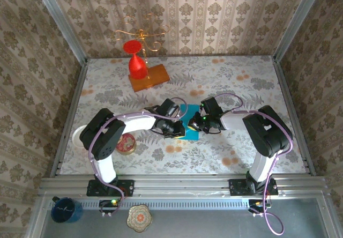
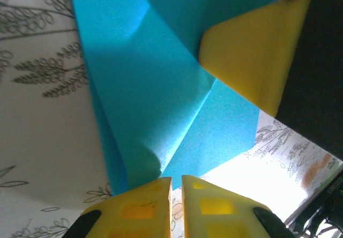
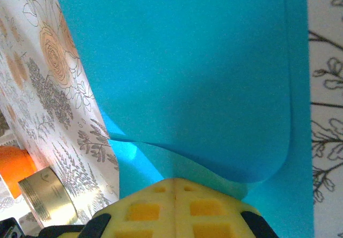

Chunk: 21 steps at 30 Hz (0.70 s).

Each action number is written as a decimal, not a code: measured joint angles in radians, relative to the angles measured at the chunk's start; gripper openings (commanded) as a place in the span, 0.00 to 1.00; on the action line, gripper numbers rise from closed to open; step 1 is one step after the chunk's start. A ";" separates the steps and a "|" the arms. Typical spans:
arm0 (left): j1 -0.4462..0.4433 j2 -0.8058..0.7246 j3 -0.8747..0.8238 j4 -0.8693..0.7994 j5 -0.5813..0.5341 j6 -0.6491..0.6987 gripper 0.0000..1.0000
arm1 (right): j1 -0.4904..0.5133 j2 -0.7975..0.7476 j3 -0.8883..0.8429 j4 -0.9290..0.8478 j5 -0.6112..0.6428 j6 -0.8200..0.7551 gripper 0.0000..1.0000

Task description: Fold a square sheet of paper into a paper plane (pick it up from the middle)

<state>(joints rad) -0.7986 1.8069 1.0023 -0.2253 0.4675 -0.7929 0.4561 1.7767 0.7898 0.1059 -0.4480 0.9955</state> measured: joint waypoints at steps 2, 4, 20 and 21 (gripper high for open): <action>0.004 0.000 0.000 0.000 0.000 0.000 0.14 | -0.002 0.001 0.000 0.000 -0.004 0.000 0.05; 0.008 0.000 0.000 0.000 0.000 -0.001 0.13 | -0.002 0.002 0.000 0.000 -0.005 0.000 0.05; 0.021 0.014 -0.019 0.002 0.000 -0.031 0.11 | -0.005 0.003 0.000 0.000 -0.008 0.000 0.05; 0.021 0.014 -0.021 0.005 0.000 -0.034 0.11 | -0.005 0.003 0.000 0.000 -0.009 0.000 0.05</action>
<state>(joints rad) -0.7773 1.8206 0.9817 -0.2203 0.4679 -0.8268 0.4515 1.7798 0.7898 0.1062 -0.4568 0.9955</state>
